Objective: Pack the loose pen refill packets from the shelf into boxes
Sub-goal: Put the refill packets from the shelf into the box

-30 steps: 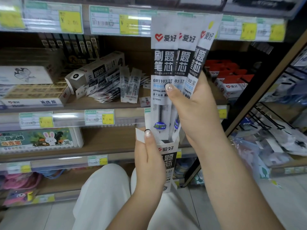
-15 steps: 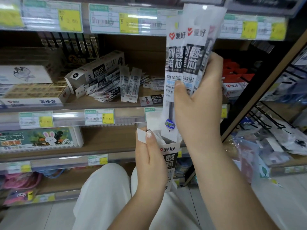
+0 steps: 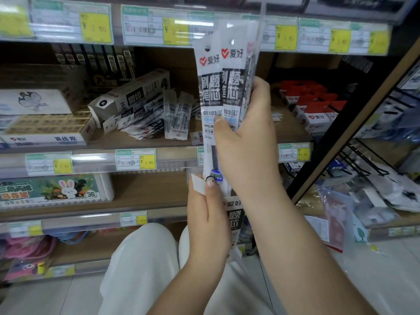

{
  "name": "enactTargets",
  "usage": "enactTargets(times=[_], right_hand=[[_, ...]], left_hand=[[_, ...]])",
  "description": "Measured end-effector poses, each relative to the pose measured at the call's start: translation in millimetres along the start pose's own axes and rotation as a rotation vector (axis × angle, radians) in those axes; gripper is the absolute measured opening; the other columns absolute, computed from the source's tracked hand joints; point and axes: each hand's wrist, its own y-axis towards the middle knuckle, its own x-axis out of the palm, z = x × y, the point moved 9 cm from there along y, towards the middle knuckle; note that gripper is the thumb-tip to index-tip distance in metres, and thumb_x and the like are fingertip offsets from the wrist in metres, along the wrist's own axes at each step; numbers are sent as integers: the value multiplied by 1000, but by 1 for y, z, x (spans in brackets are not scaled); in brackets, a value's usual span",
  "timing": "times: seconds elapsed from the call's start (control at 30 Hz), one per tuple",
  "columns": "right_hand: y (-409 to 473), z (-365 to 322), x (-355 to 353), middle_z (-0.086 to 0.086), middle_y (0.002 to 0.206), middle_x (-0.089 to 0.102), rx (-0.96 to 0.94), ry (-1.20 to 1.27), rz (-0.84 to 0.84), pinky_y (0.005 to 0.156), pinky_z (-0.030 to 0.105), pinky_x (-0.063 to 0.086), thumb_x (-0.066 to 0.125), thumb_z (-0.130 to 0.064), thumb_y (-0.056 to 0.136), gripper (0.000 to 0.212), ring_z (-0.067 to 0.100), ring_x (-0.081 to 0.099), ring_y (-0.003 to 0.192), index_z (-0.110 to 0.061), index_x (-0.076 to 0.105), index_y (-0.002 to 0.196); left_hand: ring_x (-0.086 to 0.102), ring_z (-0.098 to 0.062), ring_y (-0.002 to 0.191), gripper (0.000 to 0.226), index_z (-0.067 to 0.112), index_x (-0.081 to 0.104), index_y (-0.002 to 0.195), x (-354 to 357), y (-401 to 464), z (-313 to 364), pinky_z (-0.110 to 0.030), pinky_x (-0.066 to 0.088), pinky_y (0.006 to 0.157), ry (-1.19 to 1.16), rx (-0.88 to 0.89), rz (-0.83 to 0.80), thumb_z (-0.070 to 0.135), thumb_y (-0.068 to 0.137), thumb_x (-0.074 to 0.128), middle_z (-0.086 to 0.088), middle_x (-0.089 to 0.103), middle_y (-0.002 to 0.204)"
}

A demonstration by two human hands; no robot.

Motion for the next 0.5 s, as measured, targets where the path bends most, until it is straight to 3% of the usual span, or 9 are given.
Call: enactTargets(times=[0.17,0.33,0.5], right_hand=[[-4,8,0,-7,114,58,-2,5,-36,75,0,41,51,4,86,46,-1,55,99,-20,38,124],[-2,19,-11,-25,103,52,33,30,-1,75,-3,38,52,3,86,48,-14,53,93,-28,36,120],[-3,16,-16,-21,107,54,10,40,15,86,4,42,49,9,85,51,-6,54,103,-27,35,118]], left_hand=[[52,2,72,27,21,54,87,-11,5,-1,-14,40,68,20,-45,42,32,101,34,4,58,80],[61,2,81,27,28,60,93,-17,5,-4,-25,49,76,-10,-95,77,30,100,33,16,67,83],[60,7,73,29,24,58,88,-16,3,0,-15,48,66,-6,-93,82,27,100,32,23,66,77]])
